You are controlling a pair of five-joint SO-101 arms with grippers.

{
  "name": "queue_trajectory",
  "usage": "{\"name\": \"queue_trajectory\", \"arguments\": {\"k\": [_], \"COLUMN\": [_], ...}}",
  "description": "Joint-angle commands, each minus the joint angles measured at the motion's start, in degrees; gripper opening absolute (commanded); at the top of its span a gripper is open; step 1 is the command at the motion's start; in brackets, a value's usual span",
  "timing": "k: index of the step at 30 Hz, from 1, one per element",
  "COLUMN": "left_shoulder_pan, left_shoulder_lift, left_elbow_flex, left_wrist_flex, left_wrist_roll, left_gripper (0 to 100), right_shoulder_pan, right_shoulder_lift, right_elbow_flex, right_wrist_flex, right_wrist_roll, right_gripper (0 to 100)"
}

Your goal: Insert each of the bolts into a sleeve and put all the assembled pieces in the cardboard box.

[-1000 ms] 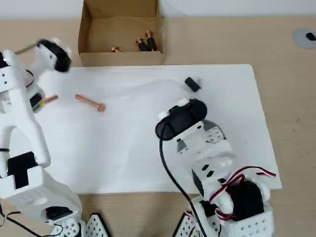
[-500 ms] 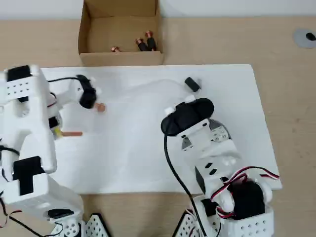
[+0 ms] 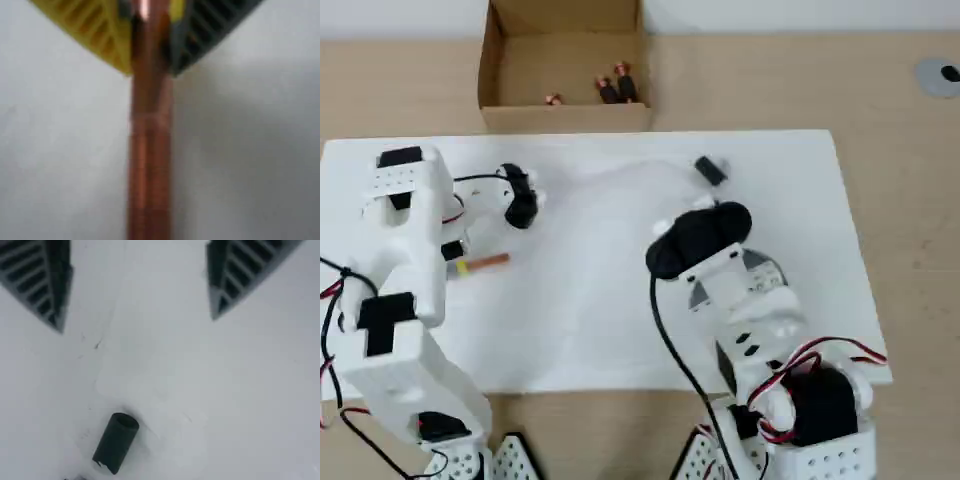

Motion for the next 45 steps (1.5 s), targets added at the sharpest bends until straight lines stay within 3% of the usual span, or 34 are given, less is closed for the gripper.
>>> {"name": "queue_trajectory", "arguments": {"k": [1, 8, 22, 28, 34, 37, 39, 41, 45], "left_shoulder_pan": [1.8, 2.1, 2.2, 1.4, 1.2, 1.4, 1.4, 1.4, -0.9], "left_shoulder_lift": [0.7, 1.4, 1.0, 0.9, 0.9, 0.9, 0.9, 1.3, 1.2], "left_elbow_flex": [-0.2, -4.3, -8.5, -8.7, -15.9, -23.4, -28.3, -31.5, -30.2], "left_wrist_flex": [-3.3, -8.4, -8.2, -7.1, -3.3, 2.5, 6.9, 11.4, 15.6], "left_wrist_roll": [0.7, 7.5, 7.5, 8.7, 16.4, 26.9, 38.7, 55.5, 96.4], "left_gripper": [1, 1, 1, 13, 14, 14, 14, 14, 13], "right_shoulder_pan": [0.9, 0.9, 0.9, 0.9, 0.9, 0.9, 0.9, 0.9, 0.9], "right_shoulder_lift": [0.0, 0.0, 0.0, 0.0, -0.2, -0.2, -0.2, -0.2, -0.1], "right_elbow_flex": [0.0, 0.0, 0.0, 0.1, 2.7, 3.5, 3.5, 3.5, 3.8], "right_wrist_flex": [0.3, 0.3, 0.3, 0.3, -0.9, -1.1, -1.1, -1.1, -1.7], "right_wrist_roll": [0.1, 0.1, 0.1, 0.1, 0.3, 0.4, 0.4, 0.4, 0.1], "right_gripper": [22.8, 22.8, 22.8, 22.8, 22.8, 22.8, 22.8, 22.8, 22.8]}}
